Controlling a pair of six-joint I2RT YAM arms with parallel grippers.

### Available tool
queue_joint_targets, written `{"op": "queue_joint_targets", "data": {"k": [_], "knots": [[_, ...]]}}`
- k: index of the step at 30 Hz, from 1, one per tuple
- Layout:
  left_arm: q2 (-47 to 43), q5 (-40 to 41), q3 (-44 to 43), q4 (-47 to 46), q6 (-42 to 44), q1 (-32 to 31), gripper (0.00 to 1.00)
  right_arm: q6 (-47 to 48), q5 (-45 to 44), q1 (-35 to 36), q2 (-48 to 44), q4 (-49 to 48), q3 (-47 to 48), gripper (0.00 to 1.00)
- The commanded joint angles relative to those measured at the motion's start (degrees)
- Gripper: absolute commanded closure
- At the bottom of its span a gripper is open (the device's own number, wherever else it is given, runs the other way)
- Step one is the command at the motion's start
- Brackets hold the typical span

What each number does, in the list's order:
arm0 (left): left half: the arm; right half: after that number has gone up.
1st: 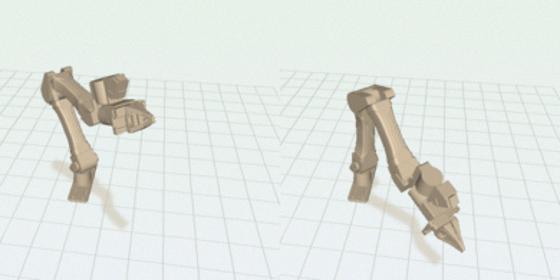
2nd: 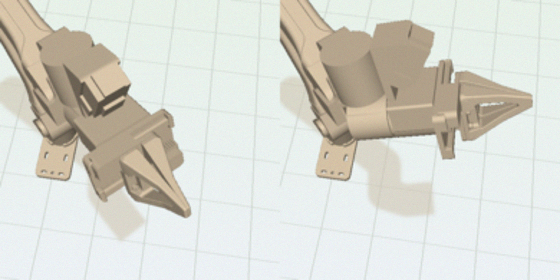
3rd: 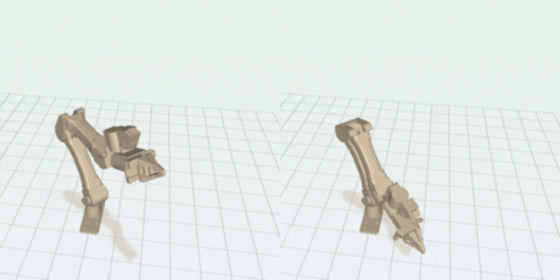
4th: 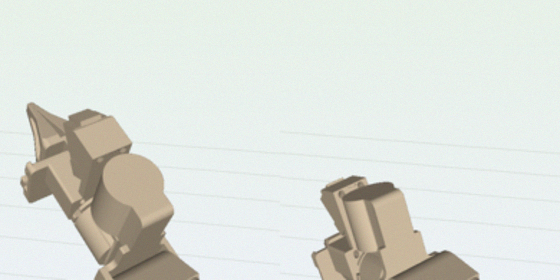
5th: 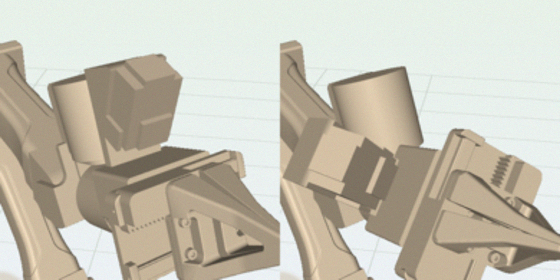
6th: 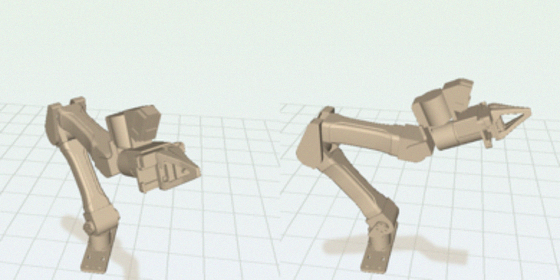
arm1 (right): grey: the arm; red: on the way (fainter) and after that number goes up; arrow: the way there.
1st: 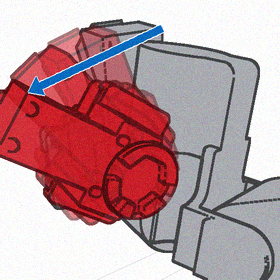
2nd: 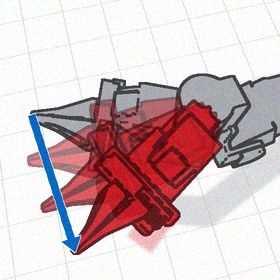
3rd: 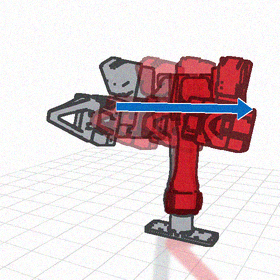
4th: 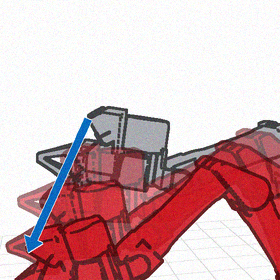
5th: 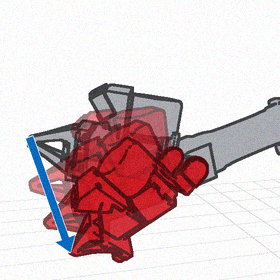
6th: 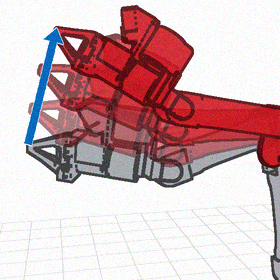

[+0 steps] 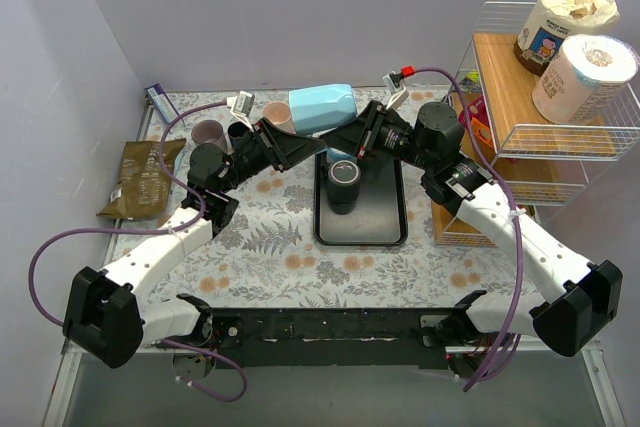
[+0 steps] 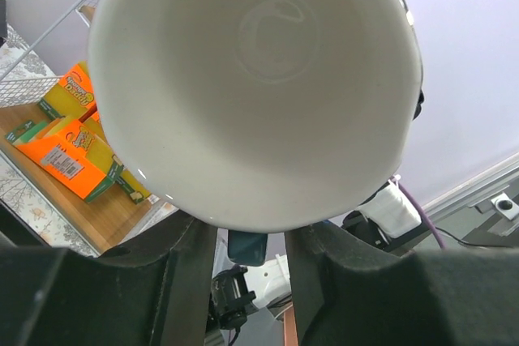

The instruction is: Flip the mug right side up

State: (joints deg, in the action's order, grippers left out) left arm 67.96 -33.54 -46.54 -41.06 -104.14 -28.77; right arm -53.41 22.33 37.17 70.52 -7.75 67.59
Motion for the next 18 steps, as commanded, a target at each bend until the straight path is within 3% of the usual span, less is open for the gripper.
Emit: {"op": "queue_joint_targets", "data": {"k": [1, 8, 18], "knots": [[-2.3, -5.4, -1.9, 4.5, 4.4, -0.4, 0.66, 1.6, -0.4, 0.2, -2.2, -6.4, 2.3, 0.99], [-3.1, -6.0, -3.5, 9.4, 8.1, -0.4, 0.69, 2.3, 1.9, 0.2, -1.7, -5.6, 3.5, 0.99], [-3.9, -4.9, -5.1, 16.3, 11.8, -0.4, 0.87, 5.3, 3.5, 0.2, -1.2, -4.6, 4.6, 0.99]]}}
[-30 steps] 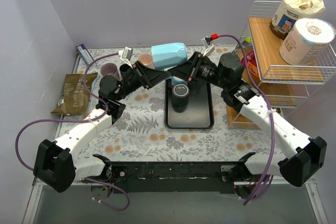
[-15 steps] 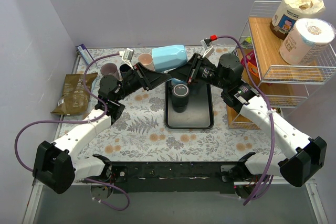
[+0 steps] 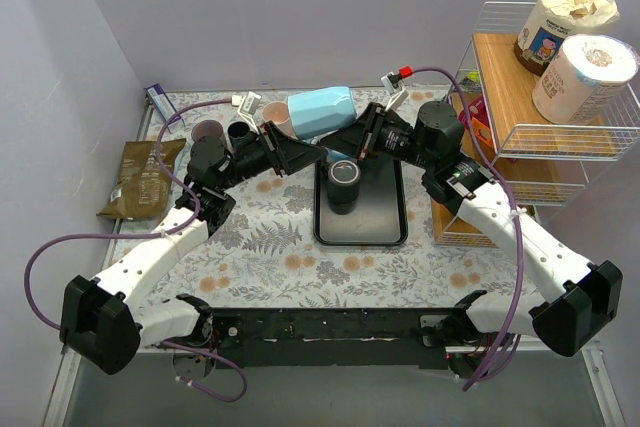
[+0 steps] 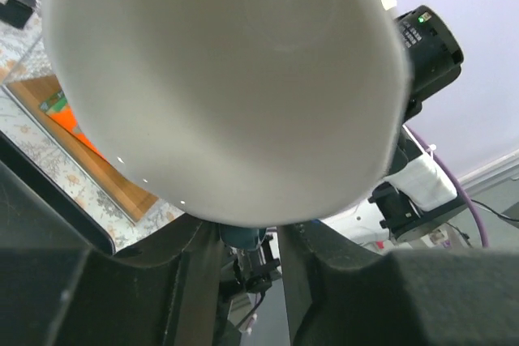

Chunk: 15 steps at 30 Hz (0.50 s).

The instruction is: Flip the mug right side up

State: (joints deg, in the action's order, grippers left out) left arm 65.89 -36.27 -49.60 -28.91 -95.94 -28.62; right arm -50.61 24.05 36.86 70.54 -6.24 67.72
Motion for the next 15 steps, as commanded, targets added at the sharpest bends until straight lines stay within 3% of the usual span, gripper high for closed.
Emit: {"op": "queue_joint_targets", "data": {"k": [1, 5, 15], "knots": [[-1.8, -2.0, -2.1, 4.9, 3.8, -0.6, 0.89, 2.9, 2.1, 0.4, -1.3, -6.1, 4.4, 0.99], [-2.3, -1.4, -1.9, 5.9, 4.1, -0.6, 1.00, 4.5, 3.7, 0.3, -1.1, -5.6, 5.1, 0.99], [-2.5, 2.0, -0.1, -1.1, -3.3, -0.6, 0.96, 4.1, 5.9, 0.4, -2.0, -10.8, 1.1, 0.99]]}}
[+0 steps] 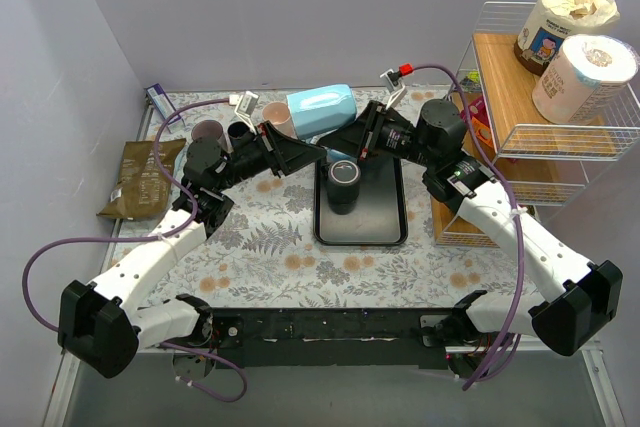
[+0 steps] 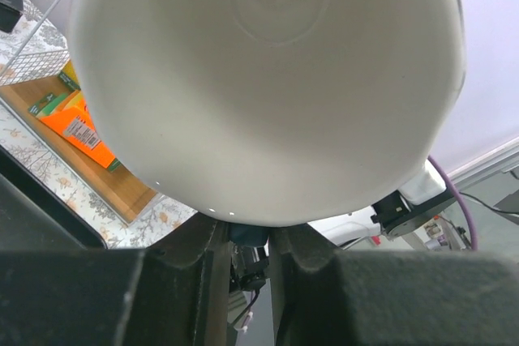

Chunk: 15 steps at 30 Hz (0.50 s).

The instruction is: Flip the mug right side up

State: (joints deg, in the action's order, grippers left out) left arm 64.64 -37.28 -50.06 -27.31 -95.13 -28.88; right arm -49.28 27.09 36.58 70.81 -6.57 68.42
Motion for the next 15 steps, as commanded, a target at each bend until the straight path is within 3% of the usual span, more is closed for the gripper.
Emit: {"op": "queue_joint_targets", "data": {"k": [1, 6, 11, 12, 15], "knots": [[-1.3, 3.4, 0.5, -4.1, -4.7, -0.3, 0.97, 2.6, 2.9, 0.7, -2.3, -11.1, 0.0, 0.99], [-1.9, 7.7, 1.7, -4.8, -6.8, -0.3, 1.00, 2.9, 2.4, 0.7, -2.8, -11.6, -1.0, 0.99], [-2.6, 12.4, 0.1, 1.8, -3.5, -0.3, 1.00, 2.9, 2.0, 0.7, -2.0, -10.2, -0.8, 0.99], [-2.7, 13.1, -0.5, 3.0, -2.8, -0.3, 1.00, 3.1, 1.7, 0.7, -1.6, -9.1, -0.7, 0.97], [-3.2, 15.6, -1.4, 8.9, -0.9, -0.3, 1.00, 3.3, 0.4, 0.7, -0.9, -7.1, -0.5, 0.77]]}}
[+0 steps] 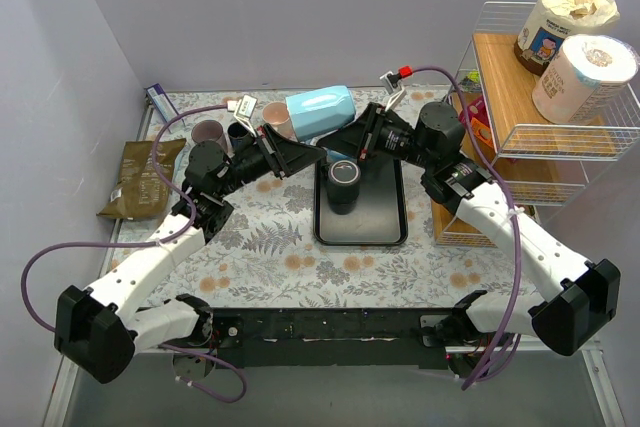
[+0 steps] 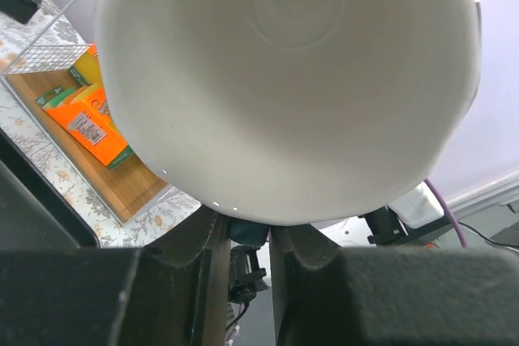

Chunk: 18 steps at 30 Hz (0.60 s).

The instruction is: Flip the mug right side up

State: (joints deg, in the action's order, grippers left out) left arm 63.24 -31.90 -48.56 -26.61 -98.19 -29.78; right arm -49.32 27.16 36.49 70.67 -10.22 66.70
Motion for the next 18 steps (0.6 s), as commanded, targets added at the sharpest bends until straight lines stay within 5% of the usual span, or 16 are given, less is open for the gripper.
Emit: {"op": "queue_joint_targets", "data": {"k": [1, 9, 18], "knots": [[-1.9, 11.0, -3.1, 9.2, 2.5, 0.6, 1.00, 3.4, -0.3, 0.8, -0.7, -3.2, 1.2, 0.68], [-2.3, 21.3, -6.6, 25.1, 8.0, 0.6, 1.00, 4.1, -3.6, 0.5, -0.1, 2.8, 1.9, 0.45], [2.4, 43.3, -15.8, 50.1, 20.5, 0.8, 1.00, 3.9, -6.8, -1.5, -1.3, 10.1, 0.3, 0.42]]}}
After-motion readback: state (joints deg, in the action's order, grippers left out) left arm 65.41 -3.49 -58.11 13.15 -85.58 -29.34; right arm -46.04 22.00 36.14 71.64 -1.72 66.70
